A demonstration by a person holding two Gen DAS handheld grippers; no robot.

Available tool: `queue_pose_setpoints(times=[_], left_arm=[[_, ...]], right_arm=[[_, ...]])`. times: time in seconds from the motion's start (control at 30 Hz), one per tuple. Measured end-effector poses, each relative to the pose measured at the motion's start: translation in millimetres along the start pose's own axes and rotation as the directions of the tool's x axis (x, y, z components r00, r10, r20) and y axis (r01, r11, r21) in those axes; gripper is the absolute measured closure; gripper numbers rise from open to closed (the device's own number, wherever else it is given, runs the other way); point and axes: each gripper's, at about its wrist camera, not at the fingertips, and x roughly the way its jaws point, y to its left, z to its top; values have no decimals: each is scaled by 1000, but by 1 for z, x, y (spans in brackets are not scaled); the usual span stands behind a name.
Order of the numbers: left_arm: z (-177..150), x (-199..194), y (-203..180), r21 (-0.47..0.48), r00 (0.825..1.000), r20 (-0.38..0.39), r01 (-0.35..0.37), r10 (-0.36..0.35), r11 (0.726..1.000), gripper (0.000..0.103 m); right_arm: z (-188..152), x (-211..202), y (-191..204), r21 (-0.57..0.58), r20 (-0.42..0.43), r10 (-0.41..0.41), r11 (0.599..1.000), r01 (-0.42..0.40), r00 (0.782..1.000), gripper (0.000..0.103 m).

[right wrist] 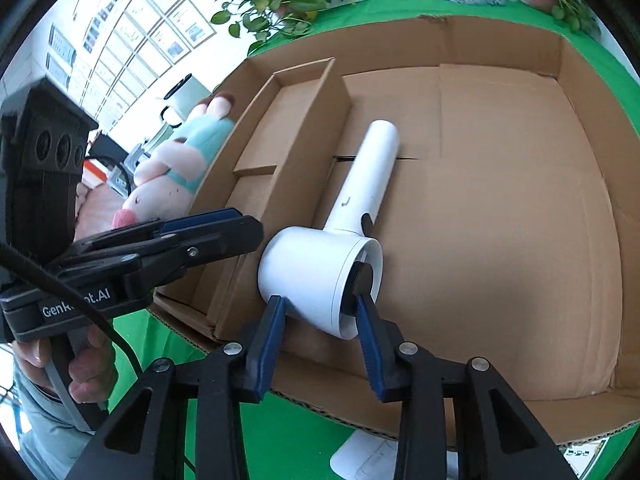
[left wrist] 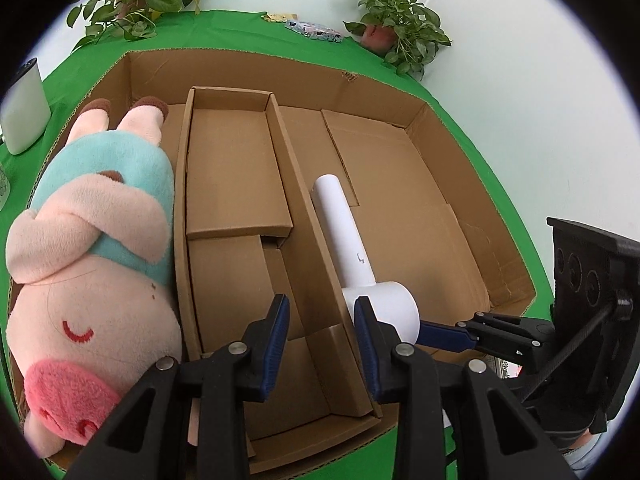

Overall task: Organize objects
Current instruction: 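Lower the hair dryer into the box beside the brown insert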

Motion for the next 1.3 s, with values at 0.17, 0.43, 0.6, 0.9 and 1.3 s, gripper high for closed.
queue_pose_setpoints(times=[0.17, 0.43, 0.6, 0.9, 1.3], left_arm=[[-2, 0, 2, 3, 1000, -4, 7, -7, 1000, 71], [-5, 1, 0, -17, 1000, -12, 18, -18, 1000, 71], [-14, -1, -3, -62, 1000, -2, 10, -10, 998, 71], [-28, -11, -8, -113, 1000, -5, -26, 25, 993, 69], [-35, -18, -10, -190, 997, 15, -65, 70, 980, 70]], right_arm=[[-4, 6, -3, -21, -7, -1, 1000, 1, 1000, 68], [10, -8, -30, 85, 40, -30, 996, 27, 999, 56], [38, 5, -45, 178, 2, -23, 984, 22, 1000, 56], [58, 39, -27, 158, -67, -19, 987, 29, 998, 77], [54, 44, -13, 112, -61, -46, 992, 52, 997, 77]])
